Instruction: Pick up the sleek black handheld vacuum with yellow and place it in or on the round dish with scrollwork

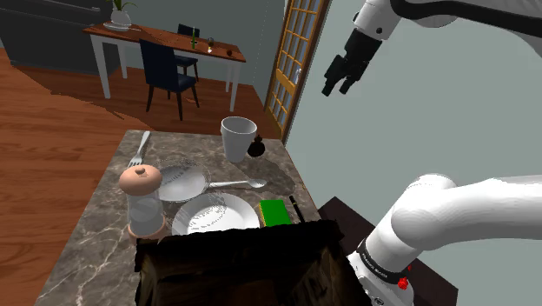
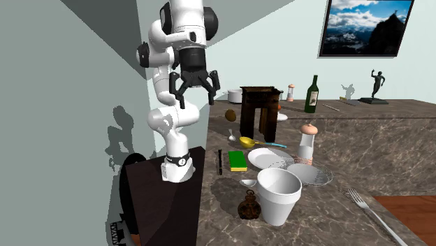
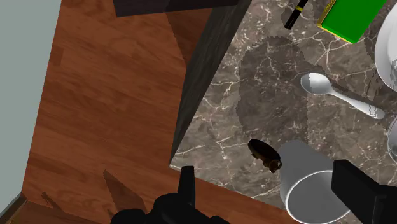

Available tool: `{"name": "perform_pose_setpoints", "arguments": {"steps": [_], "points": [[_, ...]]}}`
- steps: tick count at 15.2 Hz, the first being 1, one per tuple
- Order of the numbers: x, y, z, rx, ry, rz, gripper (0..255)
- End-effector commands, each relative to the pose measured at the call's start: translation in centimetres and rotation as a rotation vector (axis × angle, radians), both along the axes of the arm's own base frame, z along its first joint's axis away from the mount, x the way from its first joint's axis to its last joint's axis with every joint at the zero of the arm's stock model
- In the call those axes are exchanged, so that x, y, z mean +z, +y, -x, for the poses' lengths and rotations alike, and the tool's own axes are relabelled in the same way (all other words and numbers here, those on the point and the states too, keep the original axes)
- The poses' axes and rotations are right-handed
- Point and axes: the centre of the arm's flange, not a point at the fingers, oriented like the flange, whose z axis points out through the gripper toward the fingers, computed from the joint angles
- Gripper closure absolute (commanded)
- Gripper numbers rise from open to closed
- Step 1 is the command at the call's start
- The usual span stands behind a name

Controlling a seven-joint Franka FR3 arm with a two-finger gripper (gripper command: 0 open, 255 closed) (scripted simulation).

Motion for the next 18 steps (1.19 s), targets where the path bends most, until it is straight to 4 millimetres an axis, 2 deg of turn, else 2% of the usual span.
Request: {"name": "perform_pose_setpoints", "arguments": {"steps": [1, 18], "points": [[0.0, 0.0, 0.0, 0.000, 0.000, 0.000, 0], [-19.8, 9.0, 1.8, -0.369, 0.175, -0.024, 0]]}}
